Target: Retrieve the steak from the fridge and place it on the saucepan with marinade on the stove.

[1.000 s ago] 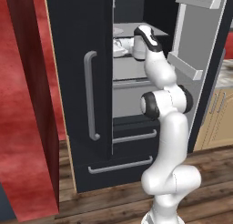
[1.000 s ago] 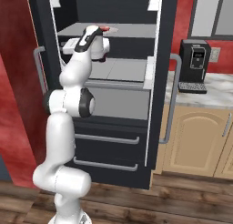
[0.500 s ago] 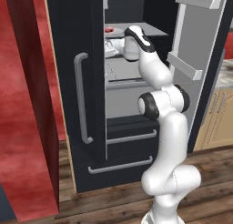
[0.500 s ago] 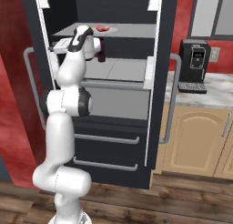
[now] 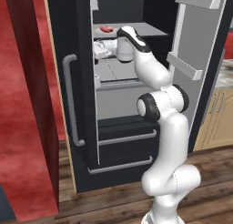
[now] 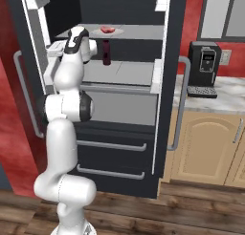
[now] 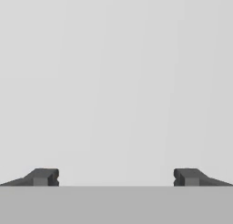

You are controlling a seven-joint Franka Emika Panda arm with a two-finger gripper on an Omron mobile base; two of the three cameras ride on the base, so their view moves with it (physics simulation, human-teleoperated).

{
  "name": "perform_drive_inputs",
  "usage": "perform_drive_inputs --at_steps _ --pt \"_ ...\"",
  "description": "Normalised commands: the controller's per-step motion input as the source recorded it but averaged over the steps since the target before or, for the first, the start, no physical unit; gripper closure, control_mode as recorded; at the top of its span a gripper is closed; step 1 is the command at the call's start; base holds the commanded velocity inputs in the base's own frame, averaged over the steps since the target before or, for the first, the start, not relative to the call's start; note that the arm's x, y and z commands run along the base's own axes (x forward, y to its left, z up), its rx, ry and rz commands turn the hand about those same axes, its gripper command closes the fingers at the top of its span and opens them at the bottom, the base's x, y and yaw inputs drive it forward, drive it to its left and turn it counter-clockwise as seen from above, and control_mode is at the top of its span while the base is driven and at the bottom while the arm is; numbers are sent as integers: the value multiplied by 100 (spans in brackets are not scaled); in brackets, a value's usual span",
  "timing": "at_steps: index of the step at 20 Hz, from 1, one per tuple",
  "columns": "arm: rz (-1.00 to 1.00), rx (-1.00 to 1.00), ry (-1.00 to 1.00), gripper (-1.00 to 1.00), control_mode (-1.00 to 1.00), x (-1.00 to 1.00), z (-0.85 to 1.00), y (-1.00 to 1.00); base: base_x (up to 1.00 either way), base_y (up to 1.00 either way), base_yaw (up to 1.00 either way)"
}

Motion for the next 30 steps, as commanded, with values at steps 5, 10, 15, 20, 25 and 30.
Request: perform_drive_inputs --at_steps 5,10,15,20,25,30 --pt "0 0 0 -100 -100 -17 0 44 0 0 0" --pt "0 0 0 -100 -100 -9 0 40 0 0 0" --pt "0 0 0 -100 -100 0 0 36 0 0 0" --pt "0 0 0 -100 -100 0 0 27 0 0 0" --pt "0 0 0 -100 -100 0 0 19 0 0 0" --pt "0 0 0 -100 -100 0 0 2 0 0 0"
